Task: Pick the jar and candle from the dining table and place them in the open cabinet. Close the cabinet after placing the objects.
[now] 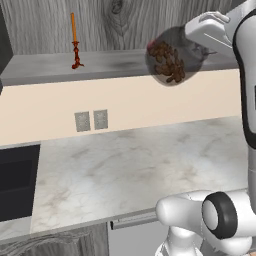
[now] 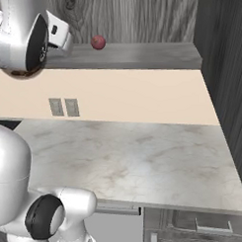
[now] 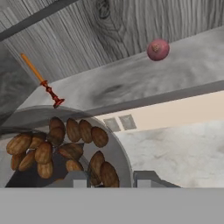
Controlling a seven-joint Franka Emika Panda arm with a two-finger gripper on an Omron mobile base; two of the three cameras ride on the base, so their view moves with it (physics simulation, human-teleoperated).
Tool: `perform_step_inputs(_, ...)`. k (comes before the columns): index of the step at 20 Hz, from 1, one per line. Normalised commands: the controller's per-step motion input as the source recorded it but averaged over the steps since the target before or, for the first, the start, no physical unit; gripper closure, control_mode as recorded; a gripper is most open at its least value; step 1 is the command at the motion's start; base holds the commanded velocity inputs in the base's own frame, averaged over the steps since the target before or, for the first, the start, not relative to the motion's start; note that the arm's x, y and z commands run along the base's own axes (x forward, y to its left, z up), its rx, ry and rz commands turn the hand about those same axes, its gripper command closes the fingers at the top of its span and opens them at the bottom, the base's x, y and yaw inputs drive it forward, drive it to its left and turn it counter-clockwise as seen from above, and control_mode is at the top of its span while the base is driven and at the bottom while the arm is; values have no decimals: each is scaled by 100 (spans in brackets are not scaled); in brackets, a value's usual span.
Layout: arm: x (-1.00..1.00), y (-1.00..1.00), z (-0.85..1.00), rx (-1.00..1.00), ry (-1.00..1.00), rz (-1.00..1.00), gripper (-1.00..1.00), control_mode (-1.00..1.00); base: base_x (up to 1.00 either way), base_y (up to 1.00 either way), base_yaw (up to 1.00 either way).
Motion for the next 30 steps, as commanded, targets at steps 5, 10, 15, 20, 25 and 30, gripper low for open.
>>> perform_step_inputs(5, 21, 0, 0, 0, -7, -3, 100, -100, 0, 0, 0)
perform_step_inputs(10, 12, 0, 0, -1, -2, -4, 100, -100, 0, 0, 0)
perform_step_inputs(15, 27, 0, 1, -3, -1, -3, 100, -100, 0, 0, 0)
perform_step_inputs(20, 20, 0, 1, -4, 0, -5, 100, -100, 0, 0, 0)
perform_step_inputs(25, 38, 0, 0, -10, 0, -4, 100, -100, 0, 0, 0)
perform_step_inputs(30, 30, 4, 0, -5, -1, -3, 100, -100, 0, 0, 0)
